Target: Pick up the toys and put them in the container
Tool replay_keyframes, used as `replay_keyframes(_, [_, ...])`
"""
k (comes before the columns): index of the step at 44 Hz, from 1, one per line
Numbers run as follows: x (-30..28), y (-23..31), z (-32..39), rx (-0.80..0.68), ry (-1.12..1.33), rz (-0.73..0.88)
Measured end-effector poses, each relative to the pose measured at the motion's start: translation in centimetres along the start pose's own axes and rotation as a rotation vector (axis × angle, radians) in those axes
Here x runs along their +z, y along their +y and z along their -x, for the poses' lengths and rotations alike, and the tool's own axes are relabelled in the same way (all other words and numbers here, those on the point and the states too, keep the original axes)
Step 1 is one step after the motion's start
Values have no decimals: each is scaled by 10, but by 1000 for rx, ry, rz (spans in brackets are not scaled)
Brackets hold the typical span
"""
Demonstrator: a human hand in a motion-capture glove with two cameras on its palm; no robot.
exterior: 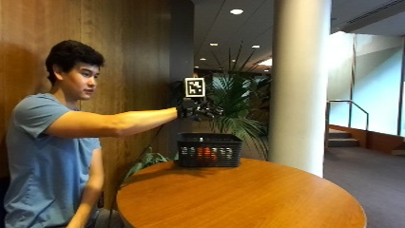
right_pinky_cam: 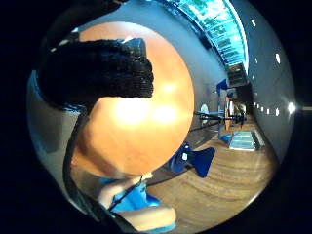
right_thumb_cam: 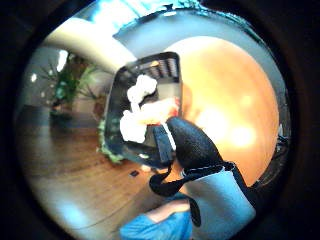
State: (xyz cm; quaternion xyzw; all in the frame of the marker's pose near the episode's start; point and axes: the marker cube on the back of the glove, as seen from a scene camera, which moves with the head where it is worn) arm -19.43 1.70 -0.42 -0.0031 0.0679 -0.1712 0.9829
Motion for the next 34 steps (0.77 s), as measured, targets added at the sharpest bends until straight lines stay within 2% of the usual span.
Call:
replay_keyframes(5, [4,10,-35,158,-59,-2])
replay_keyframes(9, [12,26,-80,130,-15,4])
replay_keyframes(13, [13,39,-107,49,-70,-12])
replay_keyframes(18, [20,44,-137,103,-37,-16])
replay_keyframes(25, [28,45,-149,86,-102,-53])
replay_keyframes(30, [44,49,-174,173,8,-16])
replay_keyframes(34, [46,52,-177,161,22,-16])
